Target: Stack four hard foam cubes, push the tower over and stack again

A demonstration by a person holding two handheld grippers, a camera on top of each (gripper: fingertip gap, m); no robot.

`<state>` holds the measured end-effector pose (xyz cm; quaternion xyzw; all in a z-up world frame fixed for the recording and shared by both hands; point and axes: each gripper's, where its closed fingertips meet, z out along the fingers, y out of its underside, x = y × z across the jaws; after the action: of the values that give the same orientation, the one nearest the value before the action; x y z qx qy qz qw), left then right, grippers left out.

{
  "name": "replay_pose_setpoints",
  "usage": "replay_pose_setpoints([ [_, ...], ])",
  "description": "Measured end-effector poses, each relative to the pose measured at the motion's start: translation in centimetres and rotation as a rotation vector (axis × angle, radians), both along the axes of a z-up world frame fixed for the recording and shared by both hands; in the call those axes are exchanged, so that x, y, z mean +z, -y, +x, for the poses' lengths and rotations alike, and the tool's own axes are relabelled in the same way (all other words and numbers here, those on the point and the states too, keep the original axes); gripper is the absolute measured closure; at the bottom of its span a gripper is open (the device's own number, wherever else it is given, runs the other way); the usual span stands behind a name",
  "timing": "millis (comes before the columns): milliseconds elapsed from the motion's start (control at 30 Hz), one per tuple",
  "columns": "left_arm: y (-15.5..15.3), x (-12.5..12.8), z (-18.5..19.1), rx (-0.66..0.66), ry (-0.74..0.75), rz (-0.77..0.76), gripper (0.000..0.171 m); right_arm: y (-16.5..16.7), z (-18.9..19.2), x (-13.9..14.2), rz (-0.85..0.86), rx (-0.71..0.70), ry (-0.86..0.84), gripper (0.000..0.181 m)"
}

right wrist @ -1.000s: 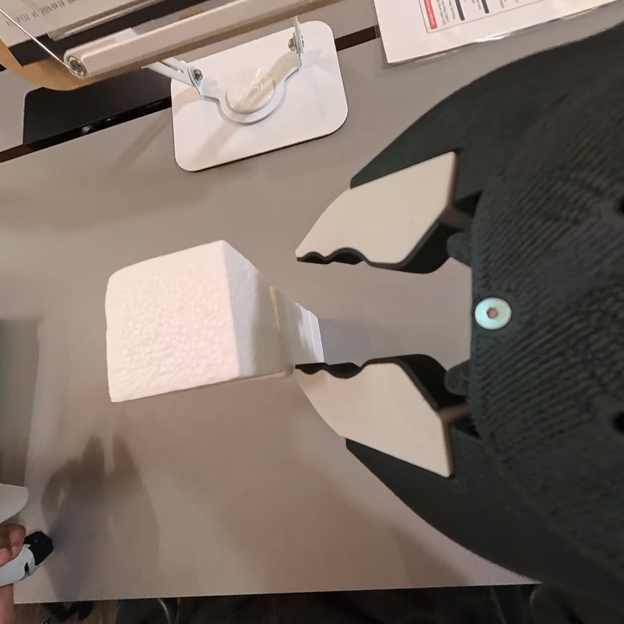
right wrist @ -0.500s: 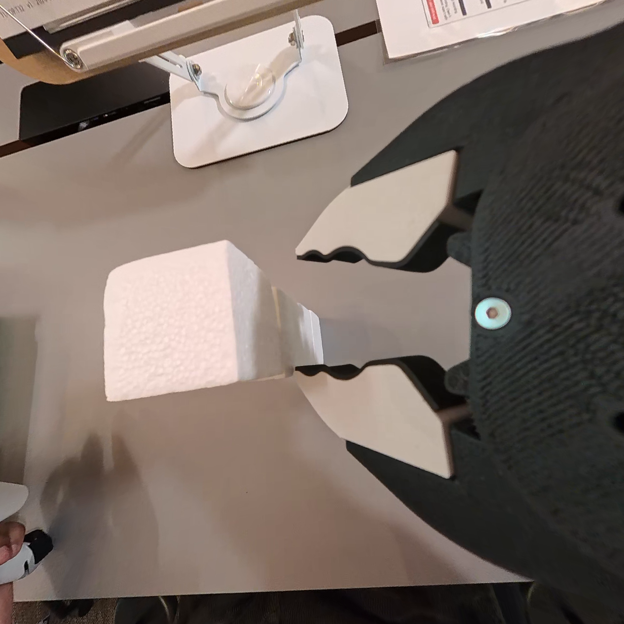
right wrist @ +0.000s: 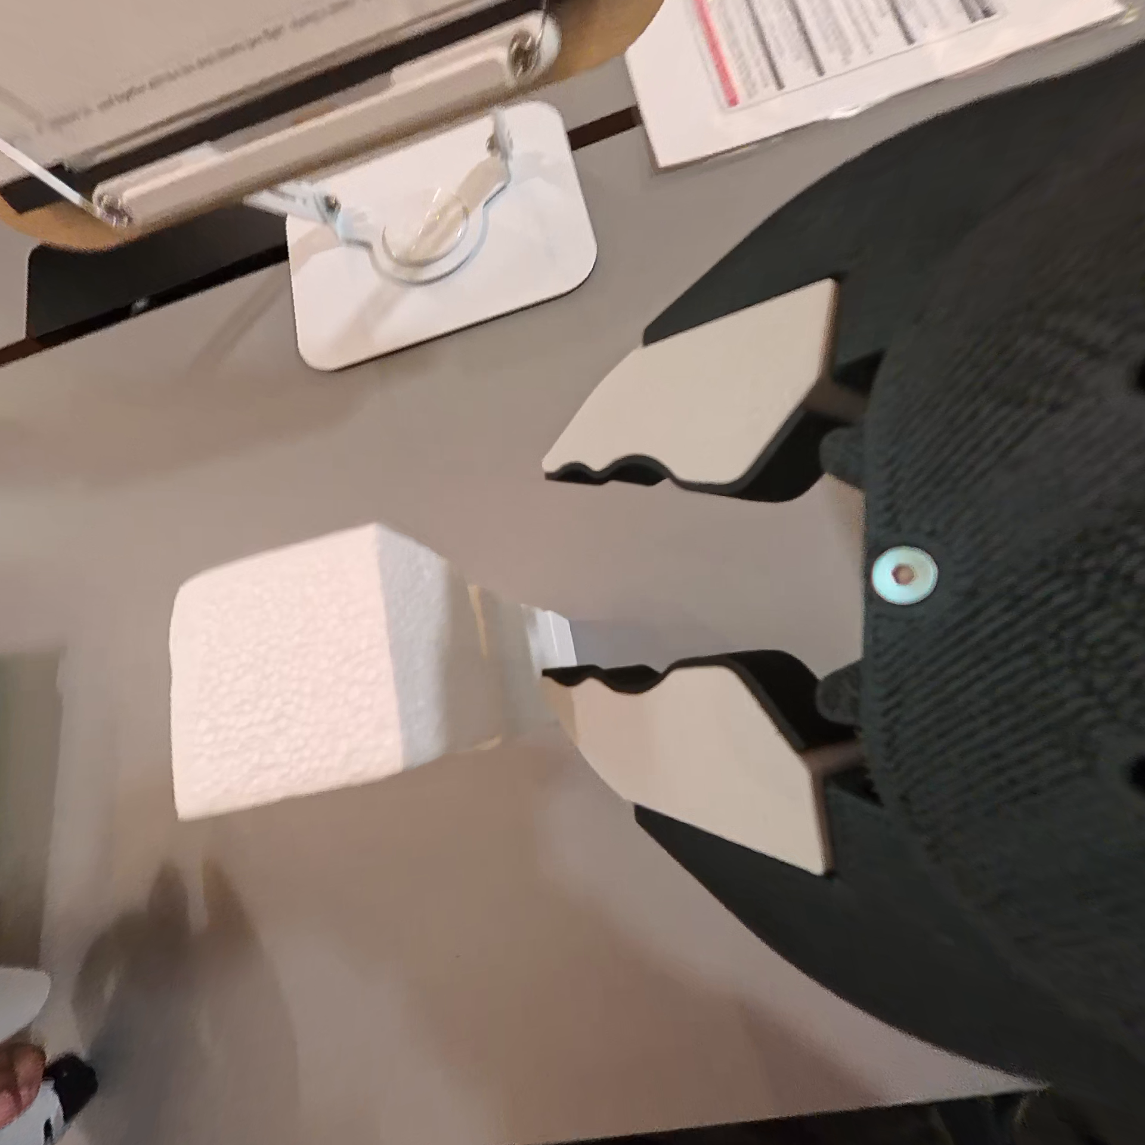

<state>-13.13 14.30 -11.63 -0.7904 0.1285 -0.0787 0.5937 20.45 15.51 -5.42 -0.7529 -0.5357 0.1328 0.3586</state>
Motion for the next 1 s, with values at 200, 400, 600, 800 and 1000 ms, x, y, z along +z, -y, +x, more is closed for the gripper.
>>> replay_pose_setpoints([
  [200, 0.0, 0.0, 0.0, 0.0, -0.002, 0.0, 0.147, -4.7, 6.4, 0.7, 0.016, -0.464, 0.019, 0.161],
  [400, 0.1, 0.0, 0.0, 0.002, -0.006, -0.001, 0.147, -7.0, 10.7, 0.0, 0.1, -0.865, -0.055, 0.181],
  [600, 0.1, 0.0, 0.2, -0.004, -0.006, 0.002, 0.148, -5.8, 8.7, -2.3, 0.1, -0.949, -0.059, 0.181],
  [800, 0.1, 0.2, 0.2, -0.007, 0.008, 0.006, 0.148, -5.2, 8.9, -3.1, 0.041, -1.036, -0.48, 0.181],
  [1000, 0.0, 0.0, 0.4, -0.013, 0.004, -0.002, 0.147, -5.4, 13.8, -1.9, 0.267, -1.218, -0.628, 0.181],
])
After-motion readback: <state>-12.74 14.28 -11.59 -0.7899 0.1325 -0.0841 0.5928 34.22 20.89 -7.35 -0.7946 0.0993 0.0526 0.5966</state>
